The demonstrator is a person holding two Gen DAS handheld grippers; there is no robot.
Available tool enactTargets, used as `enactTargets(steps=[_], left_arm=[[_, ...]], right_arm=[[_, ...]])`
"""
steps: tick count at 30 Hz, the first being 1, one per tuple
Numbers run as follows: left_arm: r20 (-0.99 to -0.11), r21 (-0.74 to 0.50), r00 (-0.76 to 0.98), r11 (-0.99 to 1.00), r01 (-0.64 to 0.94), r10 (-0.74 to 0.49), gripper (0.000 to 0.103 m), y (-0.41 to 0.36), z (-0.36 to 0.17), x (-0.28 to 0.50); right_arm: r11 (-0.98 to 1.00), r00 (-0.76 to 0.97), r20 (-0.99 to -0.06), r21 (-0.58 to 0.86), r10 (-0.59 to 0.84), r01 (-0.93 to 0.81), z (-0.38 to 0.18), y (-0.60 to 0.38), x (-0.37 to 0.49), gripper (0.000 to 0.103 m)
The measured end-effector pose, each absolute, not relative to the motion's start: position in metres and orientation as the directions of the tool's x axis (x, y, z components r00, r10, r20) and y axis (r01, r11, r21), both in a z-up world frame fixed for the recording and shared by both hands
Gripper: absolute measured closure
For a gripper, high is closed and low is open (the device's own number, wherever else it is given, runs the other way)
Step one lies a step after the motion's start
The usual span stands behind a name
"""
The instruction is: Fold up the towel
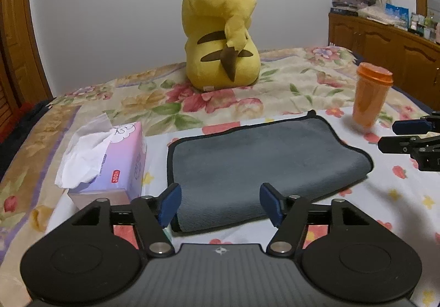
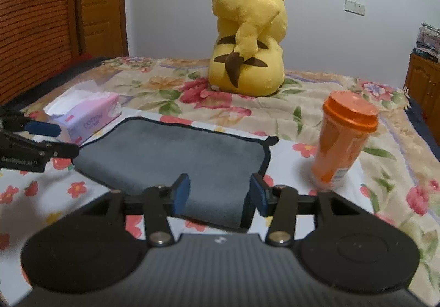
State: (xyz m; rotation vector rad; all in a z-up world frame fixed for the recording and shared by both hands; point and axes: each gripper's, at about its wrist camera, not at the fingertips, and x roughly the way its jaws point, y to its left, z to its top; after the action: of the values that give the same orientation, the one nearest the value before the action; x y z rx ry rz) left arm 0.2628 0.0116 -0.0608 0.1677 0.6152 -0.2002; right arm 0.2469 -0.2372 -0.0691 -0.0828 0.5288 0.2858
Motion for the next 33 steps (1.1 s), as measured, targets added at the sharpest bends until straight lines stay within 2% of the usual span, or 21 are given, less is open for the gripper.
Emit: enactTargets(steps=[3, 5, 7, 10, 14, 33], left_arm=[[-0.567, 0.106, 0.813, 0.967, 0.230, -0.132, 0.021, 0.008, -0.052, 0.253], [-0.554, 0.099, 0.821, 0.969, 0.225, -0.134, 0.016, 0.008, -0.045, 0.246], [-0.549, 0.094, 0.825, 0.970, 0.222, -0.136, 0.010, 0.007, -0.040, 0.240], [-0.540, 0.100, 0.831, 0.970, 0.224, -0.136, 0.003, 0.005, -0.032, 0.231], [-0.524, 0.093, 0.840, 0.971, 0.219, -0.139, 0.000, 0.004, -0.022, 0.221], [-0.485, 0.090, 0.871, 0.986, 0.143, -0.082, 0.000, -0.002, 0.036, 0.173]], right_arm=[[0.961, 0.831, -0.504, -0.007, 0.236, -0.276, -0.063, -0.240, 0.241, 0.048], [0.965, 0.837, -0.499, -0.008, 0.224, -0.263, -0.060, -0.241, 0.237, 0.038], [0.967, 0.841, -0.494, -0.002, 0.220, -0.254, -0.058, -0.243, 0.234, 0.033], [0.973, 0.850, -0.487, -0.001, 0.203, -0.232, -0.053, -0.246, 0.228, 0.012], [0.975, 0.857, -0.475, 0.006, 0.199, -0.222, -0.046, -0.250, 0.220, 0.000], [0.985, 0.897, -0.410, 0.022, 0.167, -0.173, 0.009, -0.258, 0.177, 0.000]])
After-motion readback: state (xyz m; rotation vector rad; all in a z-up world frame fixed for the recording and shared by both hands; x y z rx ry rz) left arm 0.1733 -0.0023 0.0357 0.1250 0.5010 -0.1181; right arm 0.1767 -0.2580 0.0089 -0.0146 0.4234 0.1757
